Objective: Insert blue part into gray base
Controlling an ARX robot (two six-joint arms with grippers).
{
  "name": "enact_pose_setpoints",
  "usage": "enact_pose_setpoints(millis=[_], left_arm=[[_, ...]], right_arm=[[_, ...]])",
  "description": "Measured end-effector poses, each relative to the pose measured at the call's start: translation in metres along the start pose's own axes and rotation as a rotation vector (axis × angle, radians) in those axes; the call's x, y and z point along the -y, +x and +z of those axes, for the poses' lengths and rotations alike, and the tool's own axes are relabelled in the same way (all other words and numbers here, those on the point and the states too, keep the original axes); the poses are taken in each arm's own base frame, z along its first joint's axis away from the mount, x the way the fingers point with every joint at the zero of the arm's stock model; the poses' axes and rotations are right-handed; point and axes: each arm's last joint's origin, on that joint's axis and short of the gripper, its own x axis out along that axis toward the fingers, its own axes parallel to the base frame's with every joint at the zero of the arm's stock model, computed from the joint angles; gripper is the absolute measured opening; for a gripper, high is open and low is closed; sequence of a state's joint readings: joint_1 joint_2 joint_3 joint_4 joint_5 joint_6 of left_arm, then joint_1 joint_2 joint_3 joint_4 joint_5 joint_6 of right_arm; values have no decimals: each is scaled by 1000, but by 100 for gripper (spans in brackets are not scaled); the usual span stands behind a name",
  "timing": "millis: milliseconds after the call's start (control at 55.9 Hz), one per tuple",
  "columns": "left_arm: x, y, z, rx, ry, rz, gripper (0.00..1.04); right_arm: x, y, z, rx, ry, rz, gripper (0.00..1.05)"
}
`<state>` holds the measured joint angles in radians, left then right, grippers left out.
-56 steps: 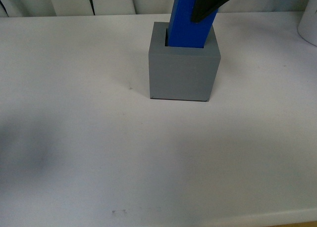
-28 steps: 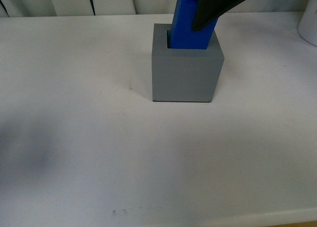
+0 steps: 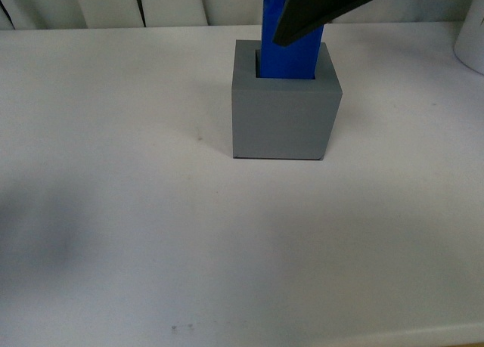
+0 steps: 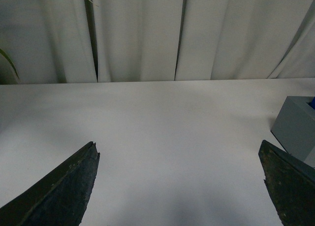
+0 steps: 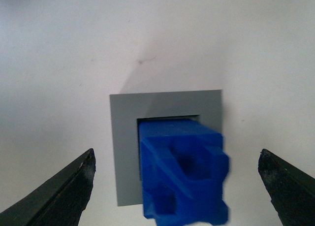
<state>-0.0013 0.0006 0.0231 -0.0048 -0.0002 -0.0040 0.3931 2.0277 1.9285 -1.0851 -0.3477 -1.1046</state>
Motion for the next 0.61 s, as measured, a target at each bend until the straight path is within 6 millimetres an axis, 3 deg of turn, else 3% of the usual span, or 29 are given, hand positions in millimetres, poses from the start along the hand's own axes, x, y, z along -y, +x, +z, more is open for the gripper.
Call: enact_pose_setpoints(millis=[143,286,536,608], left_arm=[[0,0,0,0,0,0,99],[0,0,0,0,0,0,99],[0,0,0,0,0,0,99],[0,0,0,0,0,0,99]], right_arm=[[-8,-43,-6,132,3,-127,97],[-20,-69,-23,289,57,-194,97],[-55,-89,-75,457,209,-277,97],[-74,-89,-97,496,274,-320,97]])
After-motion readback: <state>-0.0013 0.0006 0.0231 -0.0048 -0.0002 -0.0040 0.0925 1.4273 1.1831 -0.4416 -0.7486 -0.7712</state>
